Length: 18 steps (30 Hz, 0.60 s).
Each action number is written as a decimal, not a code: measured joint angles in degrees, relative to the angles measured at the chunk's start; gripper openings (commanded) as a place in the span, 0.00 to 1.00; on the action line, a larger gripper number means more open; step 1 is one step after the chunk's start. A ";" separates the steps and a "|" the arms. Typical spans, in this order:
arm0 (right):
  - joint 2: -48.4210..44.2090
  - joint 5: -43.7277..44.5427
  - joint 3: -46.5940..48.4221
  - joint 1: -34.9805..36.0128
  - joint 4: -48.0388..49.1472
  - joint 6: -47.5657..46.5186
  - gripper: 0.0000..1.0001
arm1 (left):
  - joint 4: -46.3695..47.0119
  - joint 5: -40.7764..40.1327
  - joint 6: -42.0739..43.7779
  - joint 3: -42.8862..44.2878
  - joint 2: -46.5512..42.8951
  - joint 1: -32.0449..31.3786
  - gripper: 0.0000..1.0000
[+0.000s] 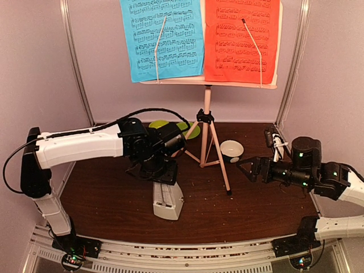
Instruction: Set up the instrument practice props
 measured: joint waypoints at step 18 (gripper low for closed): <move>-1.16 8.59 1.62 8.66 -4.96 4.92 1.00 | 10.10 2.82 2.78 -14.10 -28.48 6.49 0.98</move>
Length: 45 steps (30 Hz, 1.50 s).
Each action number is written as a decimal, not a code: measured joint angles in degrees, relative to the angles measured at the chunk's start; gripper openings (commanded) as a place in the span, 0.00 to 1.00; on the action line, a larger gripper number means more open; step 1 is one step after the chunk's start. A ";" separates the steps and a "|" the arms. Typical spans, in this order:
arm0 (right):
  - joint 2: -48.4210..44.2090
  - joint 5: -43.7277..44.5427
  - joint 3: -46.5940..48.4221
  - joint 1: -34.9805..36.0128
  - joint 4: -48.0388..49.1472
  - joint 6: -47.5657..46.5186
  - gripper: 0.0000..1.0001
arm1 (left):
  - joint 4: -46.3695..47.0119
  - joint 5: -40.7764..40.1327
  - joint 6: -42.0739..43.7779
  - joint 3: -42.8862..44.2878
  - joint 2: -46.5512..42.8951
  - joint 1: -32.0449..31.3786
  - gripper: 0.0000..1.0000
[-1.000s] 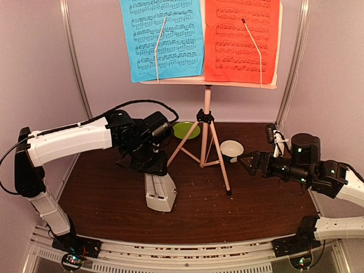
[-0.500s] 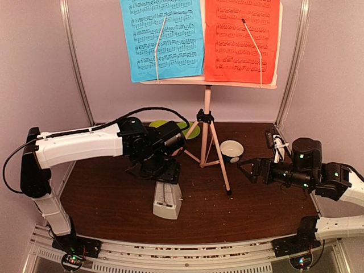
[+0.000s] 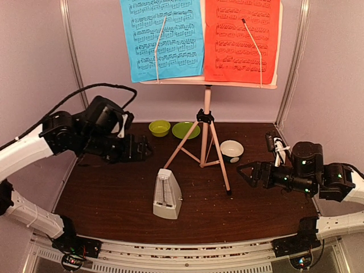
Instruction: Set up the instrument practice props
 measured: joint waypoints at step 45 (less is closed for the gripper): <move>20.59 4.92 12.52 11.52 3.17 10.82 1.00 | 56.30 16.50 -5.18 -35.32 20.48 -10.88 0.50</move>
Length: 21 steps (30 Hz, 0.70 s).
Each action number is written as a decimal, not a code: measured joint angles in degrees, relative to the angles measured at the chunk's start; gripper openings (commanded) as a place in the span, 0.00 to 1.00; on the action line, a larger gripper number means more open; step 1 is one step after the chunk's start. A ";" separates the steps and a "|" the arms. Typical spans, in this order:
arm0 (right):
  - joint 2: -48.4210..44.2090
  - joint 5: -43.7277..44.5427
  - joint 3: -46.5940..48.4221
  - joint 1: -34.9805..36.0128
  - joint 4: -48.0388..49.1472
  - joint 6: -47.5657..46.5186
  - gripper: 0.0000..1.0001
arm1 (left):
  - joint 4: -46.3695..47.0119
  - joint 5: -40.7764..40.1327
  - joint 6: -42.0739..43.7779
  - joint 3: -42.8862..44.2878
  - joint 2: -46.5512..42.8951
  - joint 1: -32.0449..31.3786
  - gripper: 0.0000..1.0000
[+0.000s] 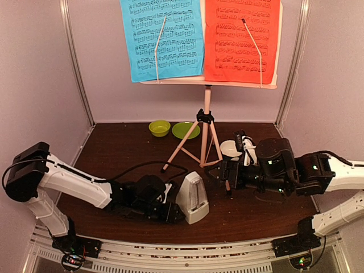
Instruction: Set up the instrument practice props
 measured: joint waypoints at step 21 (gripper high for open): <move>26.51 3.76 17.11 6.05 -11.41 -0.98 1.00 | 4.61 -18.34 0.22 -20.13 -27.56 0.39 0.57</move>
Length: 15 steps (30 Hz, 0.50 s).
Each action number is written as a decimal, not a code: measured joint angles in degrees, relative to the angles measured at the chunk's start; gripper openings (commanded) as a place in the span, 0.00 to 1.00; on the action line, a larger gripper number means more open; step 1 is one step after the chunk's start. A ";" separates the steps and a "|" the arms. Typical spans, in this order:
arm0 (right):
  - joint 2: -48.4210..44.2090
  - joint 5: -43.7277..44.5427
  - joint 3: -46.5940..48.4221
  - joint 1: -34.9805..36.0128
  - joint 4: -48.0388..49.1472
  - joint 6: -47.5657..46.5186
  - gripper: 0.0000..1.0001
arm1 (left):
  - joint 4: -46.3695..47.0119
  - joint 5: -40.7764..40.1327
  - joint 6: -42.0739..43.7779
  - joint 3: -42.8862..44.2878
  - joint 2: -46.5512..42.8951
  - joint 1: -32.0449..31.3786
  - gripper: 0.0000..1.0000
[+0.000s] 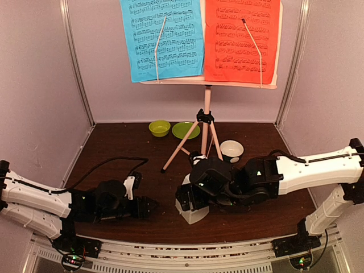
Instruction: Set up the instrument practice props
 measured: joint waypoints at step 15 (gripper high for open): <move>4.59 3.43 0.72 -1.38 0.09 0.09 1.00 | -2.16 -0.61 4.24 1.16 -0.72 0.00 0.57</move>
